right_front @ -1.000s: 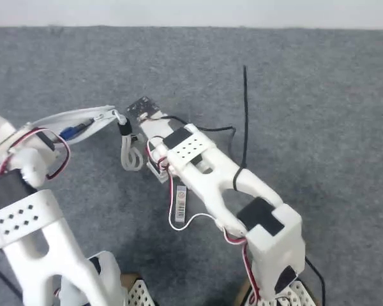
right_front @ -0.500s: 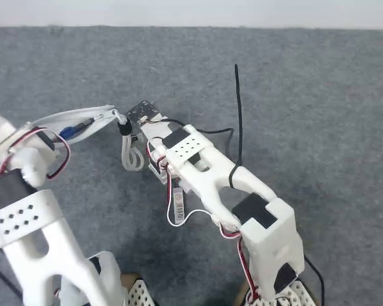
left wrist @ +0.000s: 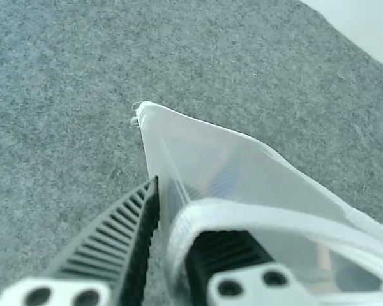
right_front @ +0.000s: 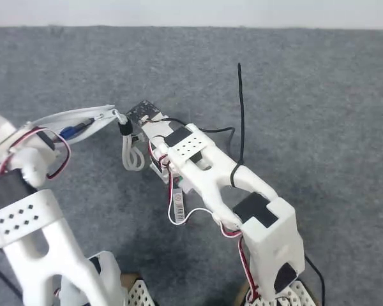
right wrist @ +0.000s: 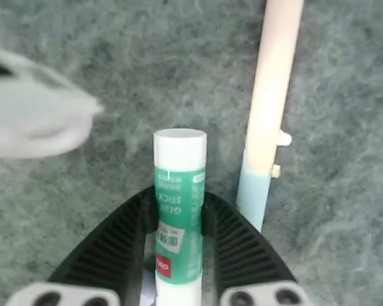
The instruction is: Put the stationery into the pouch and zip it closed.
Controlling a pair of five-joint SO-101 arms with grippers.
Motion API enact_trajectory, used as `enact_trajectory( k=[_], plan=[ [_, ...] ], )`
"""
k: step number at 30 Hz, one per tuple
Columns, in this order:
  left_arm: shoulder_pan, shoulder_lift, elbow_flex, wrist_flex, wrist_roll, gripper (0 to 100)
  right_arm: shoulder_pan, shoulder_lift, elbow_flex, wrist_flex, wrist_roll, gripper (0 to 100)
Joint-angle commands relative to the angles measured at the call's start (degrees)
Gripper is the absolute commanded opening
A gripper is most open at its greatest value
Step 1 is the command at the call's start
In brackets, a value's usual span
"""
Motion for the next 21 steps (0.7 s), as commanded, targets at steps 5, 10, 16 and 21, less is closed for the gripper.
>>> enact_trajectory(
  k=[5,10,16,21],
  plan=[
    [0.0,0.0,-2.42,-2.11,0.62,1,1.19,-10.24,-2.2,6.73,0.44,0.6],
    [1.23,-0.18,-2.42,-2.11,0.62,1,3.12,-16.31,-2.11,10.59,0.44,0.6],
    [6.86,-0.26,-2.59,-1.85,0.62,1,4.26,-27.47,-2.02,16.57,-5.45,0.6],
    [10.81,-0.26,-3.03,-0.88,-0.7,1,6.29,-34.42,2.29,14.11,-5.98,0.6]
  ],
)
